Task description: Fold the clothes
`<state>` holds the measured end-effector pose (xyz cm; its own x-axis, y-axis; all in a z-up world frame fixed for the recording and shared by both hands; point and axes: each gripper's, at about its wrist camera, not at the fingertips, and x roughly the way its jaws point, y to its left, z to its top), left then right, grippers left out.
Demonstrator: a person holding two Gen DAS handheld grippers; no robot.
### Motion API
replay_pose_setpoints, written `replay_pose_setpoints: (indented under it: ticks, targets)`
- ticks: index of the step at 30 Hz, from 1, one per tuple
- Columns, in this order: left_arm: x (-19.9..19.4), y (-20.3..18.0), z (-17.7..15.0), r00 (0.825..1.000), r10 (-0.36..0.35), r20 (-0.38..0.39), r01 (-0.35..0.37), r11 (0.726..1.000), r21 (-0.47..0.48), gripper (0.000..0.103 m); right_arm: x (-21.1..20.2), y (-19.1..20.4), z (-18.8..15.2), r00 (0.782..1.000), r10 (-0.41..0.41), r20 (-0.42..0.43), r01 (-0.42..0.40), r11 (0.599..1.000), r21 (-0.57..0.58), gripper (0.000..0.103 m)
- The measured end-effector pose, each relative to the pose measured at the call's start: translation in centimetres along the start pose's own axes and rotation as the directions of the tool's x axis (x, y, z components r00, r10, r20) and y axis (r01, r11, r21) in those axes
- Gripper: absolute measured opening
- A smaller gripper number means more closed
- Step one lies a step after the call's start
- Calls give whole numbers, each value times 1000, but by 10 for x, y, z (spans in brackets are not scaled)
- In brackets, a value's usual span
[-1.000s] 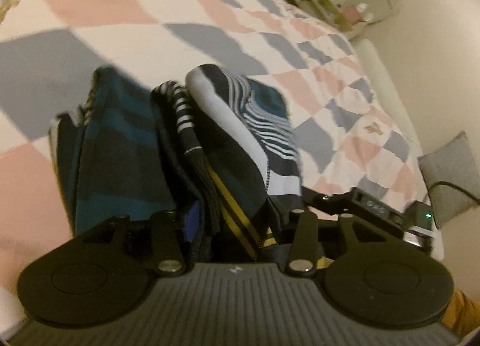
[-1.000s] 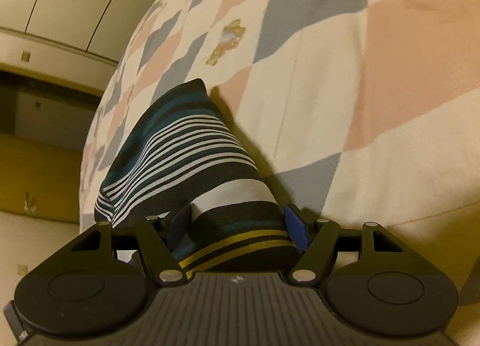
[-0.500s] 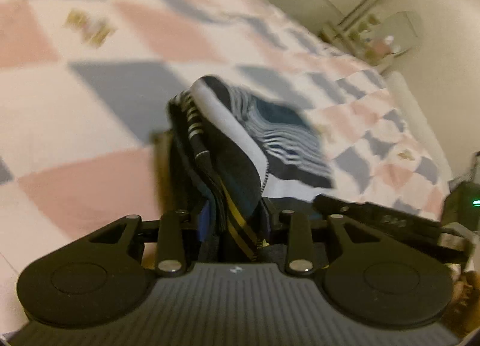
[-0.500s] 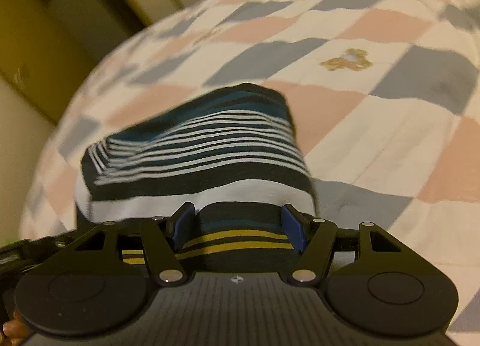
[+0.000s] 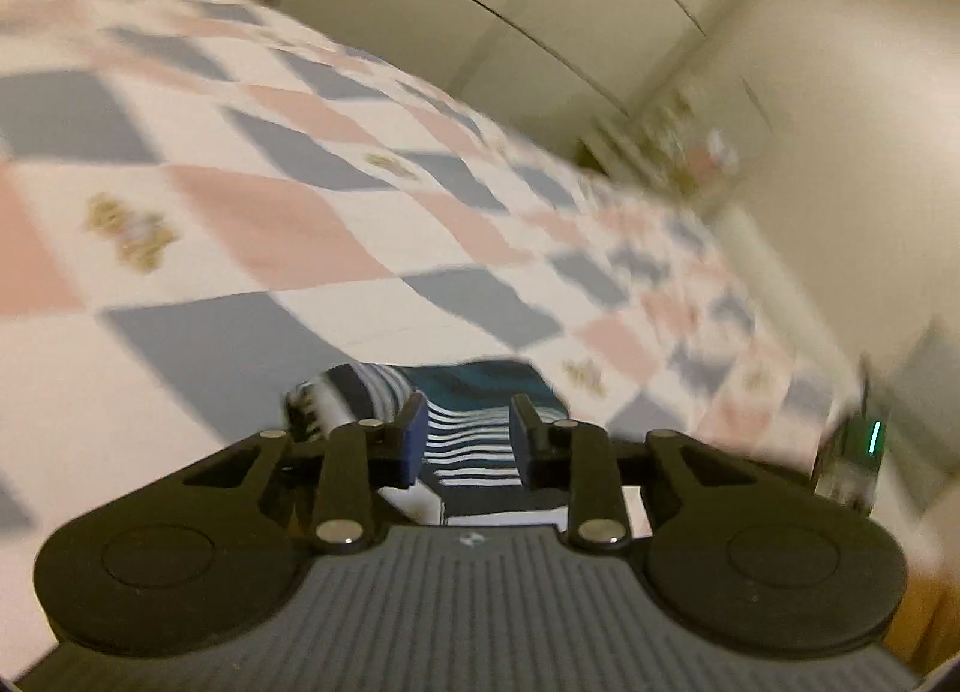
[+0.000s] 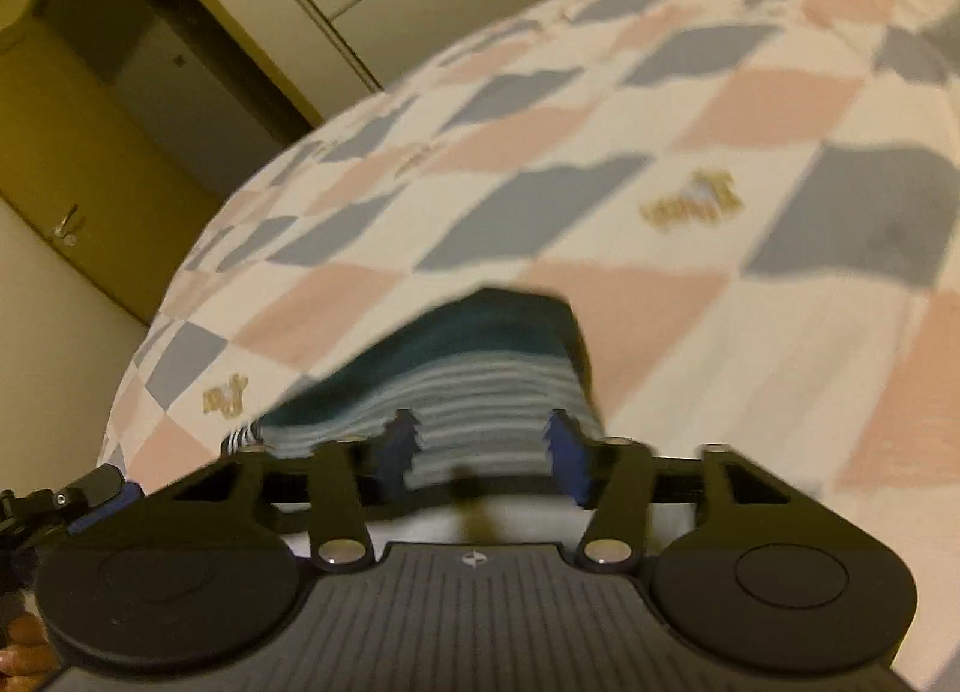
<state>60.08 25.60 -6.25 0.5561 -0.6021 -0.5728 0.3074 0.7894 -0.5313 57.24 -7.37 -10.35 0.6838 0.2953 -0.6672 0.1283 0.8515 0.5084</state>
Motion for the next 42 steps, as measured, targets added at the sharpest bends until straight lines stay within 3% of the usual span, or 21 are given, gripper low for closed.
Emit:
replay_pose_setpoints:
  ticks: [1, 2, 7, 8, 9, 11, 14, 16, 18, 21, 24, 25, 27, 30, 34, 42]
  targets:
    - [14, 4, 0, 1000, 18, -21, -17, 1000, 7, 20, 6, 0, 7, 1000, 0, -5, 0, 1000, -17, 22]
    - [27, 8, -1, 998, 35, -42, -35, 999, 15, 20, 14, -1, 13, 1000, 12, -10, -13, 999, -35, 19]
    - [85, 36, -9, 982, 132, -134, -126, 991, 51, 8, 68, -9, 31, 997, 17, -80, -25, 995, -99, 17]
    - [89, 45, -12, 981, 130, -145, -128, 991, 27, 7, 81, -15, 32, 993, 21, -120, -31, 996, -84, 17]
    - [89, 52, -13, 982, 121, -147, -123, 992, -8, 4, 91, -21, 30, 991, 22, -136, -30, 998, -59, 8]
    - [79, 55, -11, 984, 108, -139, -117, 992, -56, 3, 95, -31, 31, 988, 51, -143, -51, 999, 2, 8]
    - [58, 52, -7, 992, 76, -102, -88, 988, -123, 2, 78, -38, 33, 988, 94, -126, -88, 995, 54, 18]
    - [38, 42, -7, 998, 32, -59, -40, 988, -148, 9, 60, -42, 30, 988, 110, -107, -103, 992, 71, 28]
    - [19, 28, -9, 999, -11, -32, 6, 989, -145, 9, 38, -45, 22, 988, 124, -95, -116, 990, 83, 28]
    - [12, 11, -16, 997, -51, -54, 44, 991, -124, 9, 9, -45, 3, 984, 147, -99, -138, 986, 90, 28]
    - [38, 16, -30, 989, 20, -146, -36, 993, -109, 9, -12, -45, -17, 980, 155, -121, -145, 985, 94, 28]
    - [49, 22, -34, 983, 42, -180, -63, 991, -115, 4, -13, -45, -25, 979, 148, -141, -135, 986, 93, 27]
    - [70, 33, -40, 966, 81, -244, -114, 986, -125, 3, -4, -44, -36, 978, 104, -181, -92, 993, 71, 27]
    - [62, 30, -32, 963, 94, -252, -134, 980, -146, 3, 8, -45, -38, 978, 61, -200, -50, 997, 61, 27]
    - [31, 1, -29, 958, 159, -240, -179, 982, -65, 4, -4, -35, -31, 978, 52, -202, -49, 999, 21, 33]
    - [-15, -32, -56, 956, 164, -242, -180, 983, -46, 6, -45, -23, -48, 985, 76, -155, -75, 997, 15, 33]
